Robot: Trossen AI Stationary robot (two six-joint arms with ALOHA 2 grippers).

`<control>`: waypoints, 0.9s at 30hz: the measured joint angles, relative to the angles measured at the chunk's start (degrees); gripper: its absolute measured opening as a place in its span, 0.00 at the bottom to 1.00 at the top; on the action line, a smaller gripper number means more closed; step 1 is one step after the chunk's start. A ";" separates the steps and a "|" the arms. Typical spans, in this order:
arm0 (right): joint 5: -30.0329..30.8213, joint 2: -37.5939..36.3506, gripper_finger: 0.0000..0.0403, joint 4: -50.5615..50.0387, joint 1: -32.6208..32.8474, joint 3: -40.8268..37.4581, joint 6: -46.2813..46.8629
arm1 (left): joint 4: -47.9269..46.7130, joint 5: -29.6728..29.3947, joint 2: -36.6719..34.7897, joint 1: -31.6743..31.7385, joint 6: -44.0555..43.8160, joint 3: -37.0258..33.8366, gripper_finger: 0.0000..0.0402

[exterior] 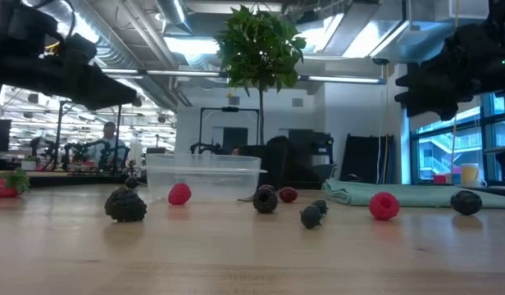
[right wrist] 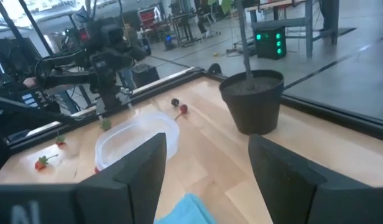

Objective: Pick and placing Produce into tupperware
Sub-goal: Put the top black cherry into the container

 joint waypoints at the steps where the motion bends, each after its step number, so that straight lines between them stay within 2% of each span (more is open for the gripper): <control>1: 0.00 0.00 0.57 0.07 0.00 0.00 0.02 | -0.21 -1.51 1.96 -0.02 -0.03 0.76 0.49; 3: 0.00 0.00 0.57 0.45 0.00 -0.02 0.01 | -0.55 -4.58 6.58 -0.02 -0.07 2.28 0.49; 9: 0.01 0.00 0.57 0.67 0.00 -0.02 -4.54 | -0.80 -5.16 20.47 -0.94 0.56 5.95 0.49; 11: 0.07 0.00 0.57 0.72 0.00 -0.02 -6.39 | -0.80 -7.13 25.25 -1.87 1.33 6.57 0.49; 14: 0.04 0.00 0.57 0.84 0.00 -0.02 -5.41 | -1.01 -12.22 31.49 -3.00 1.37 7.04 0.49; 16: 0.04 0.00 0.57 0.83 0.00 -0.02 -2.87 | -0.89 -13.31 34.82 -3.44 1.45 7.26 0.49; 21: 0.03 0.00 0.57 0.82 0.02 -0.02 -3.10 | -0.83 -14.10 39.69 -4.48 8.67 7.26 0.49; 27: 0.02 0.00 0.57 0.80 0.00 -0.02 -4.54 | 2.10 -15.90 40.59 -4.67 15.07 7.26 0.49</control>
